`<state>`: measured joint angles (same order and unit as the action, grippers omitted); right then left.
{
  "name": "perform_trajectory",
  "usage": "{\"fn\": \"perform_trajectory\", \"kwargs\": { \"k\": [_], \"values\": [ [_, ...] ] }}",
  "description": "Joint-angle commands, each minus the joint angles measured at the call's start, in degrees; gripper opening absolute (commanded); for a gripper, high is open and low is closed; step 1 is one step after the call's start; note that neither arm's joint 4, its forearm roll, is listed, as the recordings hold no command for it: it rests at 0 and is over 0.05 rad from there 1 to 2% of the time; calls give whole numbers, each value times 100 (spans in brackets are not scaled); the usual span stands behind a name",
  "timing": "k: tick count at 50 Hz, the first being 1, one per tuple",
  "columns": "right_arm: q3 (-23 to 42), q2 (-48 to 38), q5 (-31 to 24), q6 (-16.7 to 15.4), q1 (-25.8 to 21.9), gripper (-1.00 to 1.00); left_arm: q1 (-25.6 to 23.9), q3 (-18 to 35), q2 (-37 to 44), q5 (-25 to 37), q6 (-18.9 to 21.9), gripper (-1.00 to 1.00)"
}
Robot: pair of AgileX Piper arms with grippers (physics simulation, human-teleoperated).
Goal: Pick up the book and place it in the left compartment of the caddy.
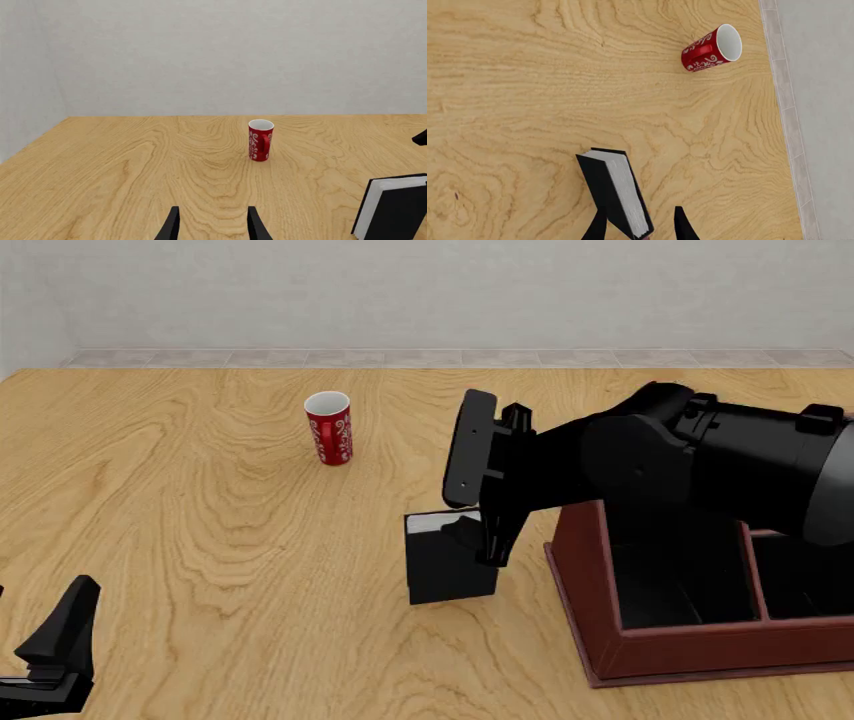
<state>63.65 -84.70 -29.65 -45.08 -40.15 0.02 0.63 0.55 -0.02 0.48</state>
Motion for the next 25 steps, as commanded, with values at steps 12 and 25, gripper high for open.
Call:
{"fn": "perform_trajectory", "kwargs": {
  "k": [12, 25],
  "values": [
    [-80, -280, 223, 86, -44, 100, -4, -4, -26, 22, 3, 100],
    [-97, -451, 332, 84, -62, 100, -4, -4, -26, 21, 2, 100]
  ]
}}
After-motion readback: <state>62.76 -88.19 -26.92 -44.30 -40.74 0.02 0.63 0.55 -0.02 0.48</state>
